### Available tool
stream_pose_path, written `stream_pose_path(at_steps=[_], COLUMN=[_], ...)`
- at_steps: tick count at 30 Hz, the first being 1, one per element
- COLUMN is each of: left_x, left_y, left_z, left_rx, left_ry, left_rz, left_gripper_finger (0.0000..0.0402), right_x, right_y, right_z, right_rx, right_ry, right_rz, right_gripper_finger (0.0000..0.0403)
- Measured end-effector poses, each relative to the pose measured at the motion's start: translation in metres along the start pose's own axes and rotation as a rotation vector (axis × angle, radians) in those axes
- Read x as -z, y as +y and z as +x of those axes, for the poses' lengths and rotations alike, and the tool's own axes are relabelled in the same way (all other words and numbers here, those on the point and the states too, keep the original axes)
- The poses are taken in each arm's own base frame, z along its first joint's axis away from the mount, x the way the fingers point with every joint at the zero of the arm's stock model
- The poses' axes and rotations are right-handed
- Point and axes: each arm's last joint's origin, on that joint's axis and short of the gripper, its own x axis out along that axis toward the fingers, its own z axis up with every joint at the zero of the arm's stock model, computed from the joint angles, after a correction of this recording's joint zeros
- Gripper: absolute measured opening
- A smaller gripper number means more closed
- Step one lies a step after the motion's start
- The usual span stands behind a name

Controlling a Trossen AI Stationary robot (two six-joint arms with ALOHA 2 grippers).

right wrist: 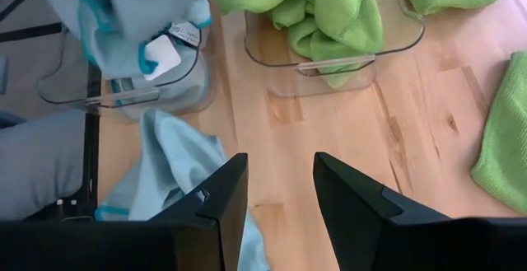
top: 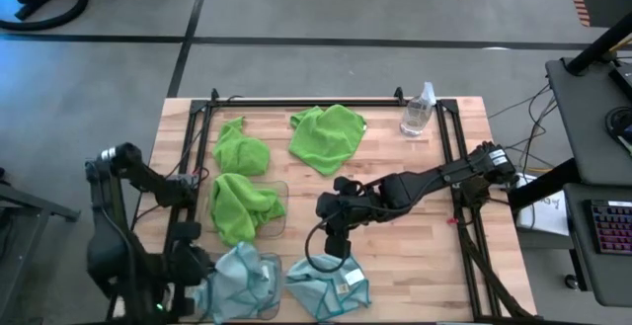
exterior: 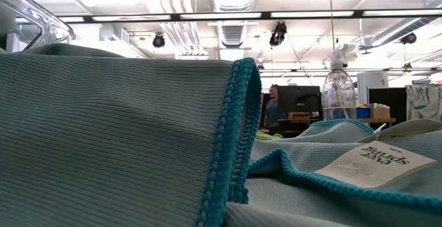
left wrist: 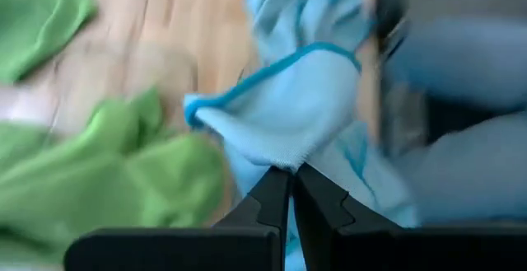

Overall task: Sort microfiber towel by color & place in baskets
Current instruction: Put the top blue microfiber cloth into the bottom transparent bin

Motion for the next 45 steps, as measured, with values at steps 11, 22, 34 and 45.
stream_pose_path(at_steps=[11, 22, 34, 45], left_x=[0.026, 0.026, 0.016, 0.019], left_y=[-0.073, -0.082, -0.081, -0.067], left_z=[0.070, 0.082, 0.079, 0.077], left_rx=[0.186, 0.203, 0.236, 0.230], left_ry=[0.367, 0.328, 0.202, 0.167], left_rz=[0.242, 0.331, 0.555, 0.587], left_gripper_finger=[0.0000, 0.0000, 0.0000, 0.0000], right_x=[0.002, 0.001, 0.004, 0.006], right_y=[0.003, 0.003, 0.002, 0.001], right_z=[0.002, 0.002, 0.005, 0.007], right_rx=[-0.002, -0.003, 0.004, 0.008], right_ry=[0.005, 0.000, 0.012, 0.020], right_rz=[-0.004, -0.004, 0.015, 0.021], right_gripper_finger=[0.0127, 0.0125, 0.0121, 0.0123])
